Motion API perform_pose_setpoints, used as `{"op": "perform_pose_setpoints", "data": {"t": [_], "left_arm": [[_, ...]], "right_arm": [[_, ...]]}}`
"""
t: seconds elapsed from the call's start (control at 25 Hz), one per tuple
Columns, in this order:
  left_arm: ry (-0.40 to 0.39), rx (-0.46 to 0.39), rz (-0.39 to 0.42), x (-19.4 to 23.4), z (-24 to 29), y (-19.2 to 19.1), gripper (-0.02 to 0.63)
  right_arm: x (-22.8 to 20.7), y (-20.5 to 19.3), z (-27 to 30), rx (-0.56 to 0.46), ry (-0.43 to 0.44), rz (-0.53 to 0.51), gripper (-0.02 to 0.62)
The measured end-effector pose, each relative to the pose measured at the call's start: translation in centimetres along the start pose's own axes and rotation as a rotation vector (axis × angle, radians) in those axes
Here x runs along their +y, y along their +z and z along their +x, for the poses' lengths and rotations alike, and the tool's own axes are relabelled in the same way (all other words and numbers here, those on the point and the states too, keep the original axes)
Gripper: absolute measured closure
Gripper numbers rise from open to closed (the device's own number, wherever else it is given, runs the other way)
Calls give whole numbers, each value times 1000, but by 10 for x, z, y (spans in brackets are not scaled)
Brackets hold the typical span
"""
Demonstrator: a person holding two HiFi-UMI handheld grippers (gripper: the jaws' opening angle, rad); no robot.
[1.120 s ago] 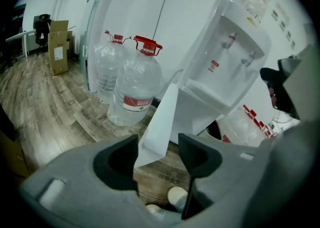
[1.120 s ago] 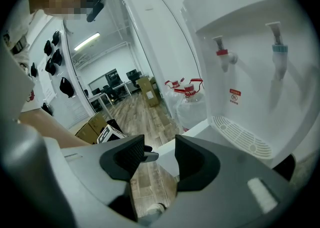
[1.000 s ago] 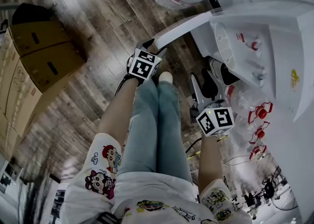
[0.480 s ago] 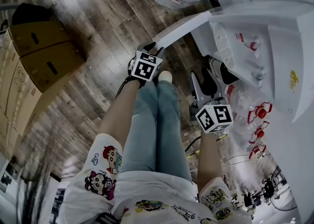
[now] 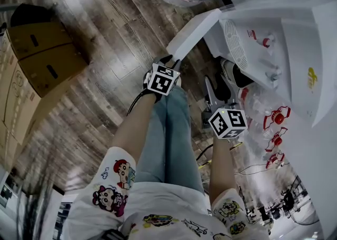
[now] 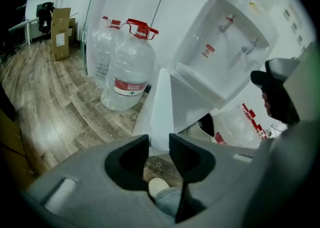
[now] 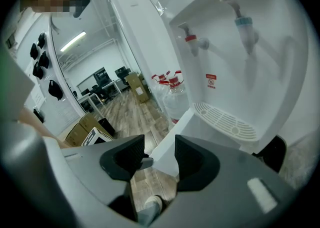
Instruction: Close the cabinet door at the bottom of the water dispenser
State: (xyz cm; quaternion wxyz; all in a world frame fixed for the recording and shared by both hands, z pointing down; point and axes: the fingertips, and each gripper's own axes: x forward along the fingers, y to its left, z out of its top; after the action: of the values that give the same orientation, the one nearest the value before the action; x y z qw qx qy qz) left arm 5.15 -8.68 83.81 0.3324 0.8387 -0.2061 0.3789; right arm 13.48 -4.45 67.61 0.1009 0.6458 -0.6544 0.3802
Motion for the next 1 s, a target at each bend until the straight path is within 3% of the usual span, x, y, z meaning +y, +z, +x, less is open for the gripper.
{"op": "perform_pose_setpoints", "data": {"t": [1.0], "left_arm": [[-159, 34, -1, -116, 53, -19, 492]], "right_arm": [[-68, -30, -47, 3, -140, 79, 411]]}}
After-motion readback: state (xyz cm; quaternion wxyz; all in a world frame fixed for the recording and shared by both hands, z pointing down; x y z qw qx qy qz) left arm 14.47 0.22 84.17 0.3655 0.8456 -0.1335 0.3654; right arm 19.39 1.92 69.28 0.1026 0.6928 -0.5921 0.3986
